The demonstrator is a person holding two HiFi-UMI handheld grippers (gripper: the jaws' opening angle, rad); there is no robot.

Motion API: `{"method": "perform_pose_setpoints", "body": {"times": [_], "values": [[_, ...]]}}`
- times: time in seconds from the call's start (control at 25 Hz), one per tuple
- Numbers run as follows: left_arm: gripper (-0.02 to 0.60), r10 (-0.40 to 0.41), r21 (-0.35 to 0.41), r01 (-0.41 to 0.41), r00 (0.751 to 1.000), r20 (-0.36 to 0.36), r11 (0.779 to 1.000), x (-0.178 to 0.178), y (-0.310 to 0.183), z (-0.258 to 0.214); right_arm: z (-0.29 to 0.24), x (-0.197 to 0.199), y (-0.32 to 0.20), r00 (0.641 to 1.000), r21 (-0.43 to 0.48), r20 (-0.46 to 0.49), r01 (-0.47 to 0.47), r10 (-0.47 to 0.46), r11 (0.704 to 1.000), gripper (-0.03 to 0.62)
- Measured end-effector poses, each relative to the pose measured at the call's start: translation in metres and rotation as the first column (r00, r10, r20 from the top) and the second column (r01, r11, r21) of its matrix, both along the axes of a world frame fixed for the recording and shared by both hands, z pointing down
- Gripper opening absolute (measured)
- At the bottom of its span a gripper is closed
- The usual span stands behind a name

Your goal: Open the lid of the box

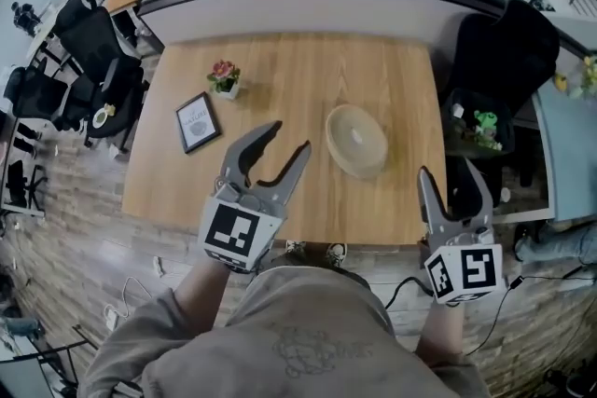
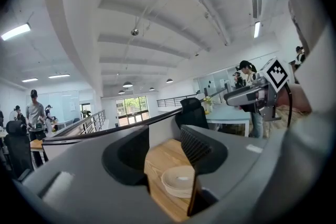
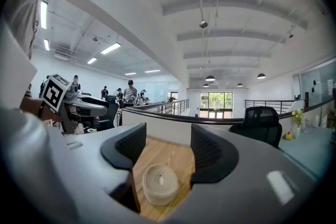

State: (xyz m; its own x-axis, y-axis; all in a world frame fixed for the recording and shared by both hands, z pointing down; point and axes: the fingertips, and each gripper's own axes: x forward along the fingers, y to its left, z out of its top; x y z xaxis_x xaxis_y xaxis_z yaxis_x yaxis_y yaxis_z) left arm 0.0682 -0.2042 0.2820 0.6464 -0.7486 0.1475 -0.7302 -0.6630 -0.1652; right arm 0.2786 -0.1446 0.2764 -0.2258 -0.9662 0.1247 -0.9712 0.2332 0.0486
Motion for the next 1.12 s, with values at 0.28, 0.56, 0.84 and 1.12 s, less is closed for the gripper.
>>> {"method": "perform_pose_setpoints", "body": {"times": [0.28, 0.56, 0.84, 1.12], "values": [[0.095, 0.056, -0.060, -0.056, 0.998, -0.014, 0.997, -0.003, -0.030, 0.031, 0.027, -0.023, -0.028, 0.999, -0.069, -0.024, 0.029, -0.030, 0.997, 0.253], [0.012, 0.002, -0.231, -0.021, 0.997, -0.081, 0.973, -0.012, -0.079, 0.099, 0.078, -0.044, -0.058, 0.997, -0.190, 0.003, 0.078, -0.078, 0.979, 0.253], [0.003, 0.006, -0.388, -0.018, 1.000, -0.031, 0.921, -0.004, -0.113, 0.182, 0.156, -0.064, -0.099, 0.993, -0.349, 0.007, 0.111, -0.116, 0.930, 0.253], [0.000, 0.018, -0.522, -0.015, 1.000, -0.001, 0.853, 0.010, -0.139, 0.268, 0.224, -0.085, -0.132, 0.991, -0.447, -0.020, 0.110, -0.133, 0.888, 0.253]]}}
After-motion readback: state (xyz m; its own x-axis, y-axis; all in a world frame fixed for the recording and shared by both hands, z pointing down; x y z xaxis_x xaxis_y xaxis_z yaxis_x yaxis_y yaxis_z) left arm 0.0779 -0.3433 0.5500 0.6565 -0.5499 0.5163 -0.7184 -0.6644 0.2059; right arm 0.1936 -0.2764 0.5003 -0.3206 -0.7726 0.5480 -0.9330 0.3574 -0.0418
